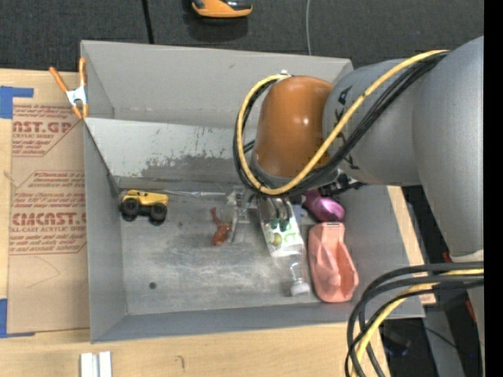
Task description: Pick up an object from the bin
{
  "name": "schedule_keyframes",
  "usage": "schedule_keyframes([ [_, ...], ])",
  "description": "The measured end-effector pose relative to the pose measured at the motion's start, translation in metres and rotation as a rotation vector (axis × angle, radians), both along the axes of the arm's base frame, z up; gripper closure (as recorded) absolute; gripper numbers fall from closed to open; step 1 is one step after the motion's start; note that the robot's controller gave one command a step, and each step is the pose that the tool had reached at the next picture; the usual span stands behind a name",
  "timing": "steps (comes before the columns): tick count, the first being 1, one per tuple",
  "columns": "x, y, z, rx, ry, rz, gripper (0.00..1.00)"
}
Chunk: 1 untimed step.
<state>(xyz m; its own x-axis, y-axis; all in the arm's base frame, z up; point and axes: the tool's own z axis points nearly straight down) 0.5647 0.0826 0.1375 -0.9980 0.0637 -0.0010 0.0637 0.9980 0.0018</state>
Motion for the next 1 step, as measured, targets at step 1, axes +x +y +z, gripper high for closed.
schedule_keyframes([
  [1,-0.0399,0.0030,0.0968,0.000,0.000,-0.004,1.00],
])
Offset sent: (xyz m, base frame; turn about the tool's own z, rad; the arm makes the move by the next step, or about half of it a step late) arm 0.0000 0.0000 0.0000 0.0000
